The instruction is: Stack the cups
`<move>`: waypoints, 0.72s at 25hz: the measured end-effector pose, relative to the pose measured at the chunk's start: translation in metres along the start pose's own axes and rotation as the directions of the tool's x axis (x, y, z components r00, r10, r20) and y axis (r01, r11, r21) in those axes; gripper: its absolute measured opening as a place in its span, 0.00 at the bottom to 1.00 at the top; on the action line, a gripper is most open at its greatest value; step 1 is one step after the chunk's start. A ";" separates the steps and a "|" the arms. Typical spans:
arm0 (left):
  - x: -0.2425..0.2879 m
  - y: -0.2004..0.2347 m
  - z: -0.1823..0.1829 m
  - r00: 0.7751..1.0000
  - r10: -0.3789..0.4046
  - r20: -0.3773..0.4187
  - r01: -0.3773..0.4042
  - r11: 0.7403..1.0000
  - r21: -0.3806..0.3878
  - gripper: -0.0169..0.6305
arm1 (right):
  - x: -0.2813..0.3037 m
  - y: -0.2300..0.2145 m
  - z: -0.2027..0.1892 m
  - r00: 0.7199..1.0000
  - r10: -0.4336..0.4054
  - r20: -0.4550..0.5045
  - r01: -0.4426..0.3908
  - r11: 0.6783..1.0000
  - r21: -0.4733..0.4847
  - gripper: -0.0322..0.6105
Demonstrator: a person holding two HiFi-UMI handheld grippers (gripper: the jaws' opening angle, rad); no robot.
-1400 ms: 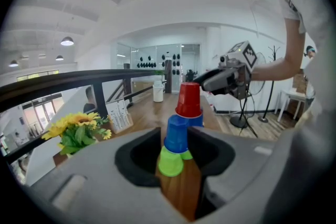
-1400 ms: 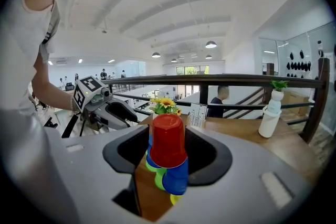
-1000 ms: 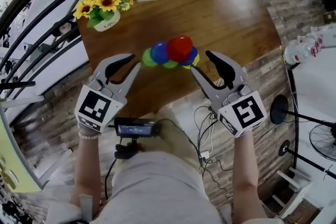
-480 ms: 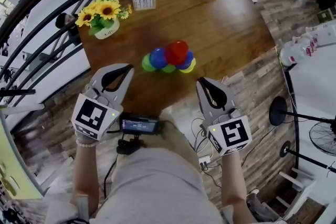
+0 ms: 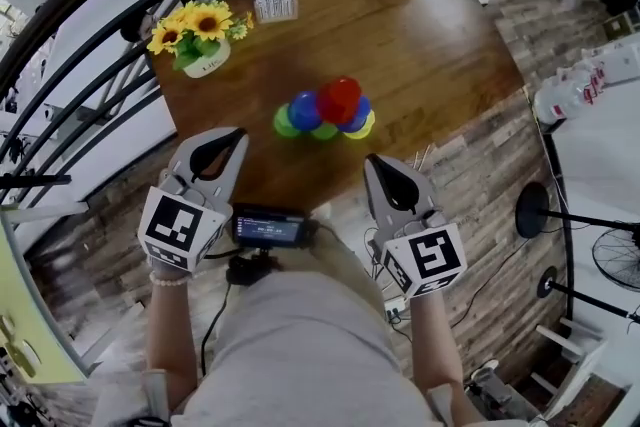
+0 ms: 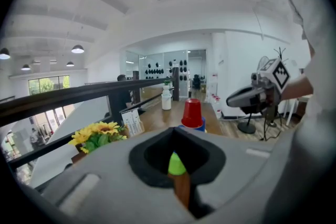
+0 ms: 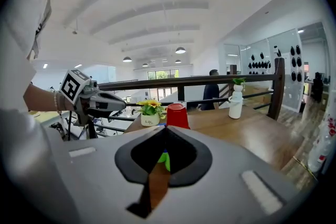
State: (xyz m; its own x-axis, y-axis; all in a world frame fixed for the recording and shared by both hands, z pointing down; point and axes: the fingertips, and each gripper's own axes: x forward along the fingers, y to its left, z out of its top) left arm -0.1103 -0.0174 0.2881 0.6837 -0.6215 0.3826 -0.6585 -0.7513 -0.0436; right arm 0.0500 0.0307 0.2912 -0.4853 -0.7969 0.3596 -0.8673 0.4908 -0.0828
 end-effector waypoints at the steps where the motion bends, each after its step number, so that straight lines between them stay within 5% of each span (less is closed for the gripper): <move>1: 0.000 0.000 0.000 1.000 -0.003 0.002 0.003 1.000 0.000 0.02 | 0.001 0.000 0.001 1.000 0.001 0.002 -0.001 1.000 0.006 0.05; 18: 0.007 -0.005 0.000 1.000 -0.024 0.002 0.024 1.000 0.004 0.02 | 0.000 -0.016 0.004 0.999 -0.031 0.009 0.031 0.998 0.052 0.05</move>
State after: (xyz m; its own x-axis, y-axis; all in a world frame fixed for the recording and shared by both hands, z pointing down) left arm -0.1021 -0.0180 0.2906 0.7002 -0.6033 0.3818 -0.6404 -0.7671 -0.0379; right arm 0.0632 0.0216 0.2892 -0.4592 -0.8150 0.3534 -0.8863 0.4472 -0.1203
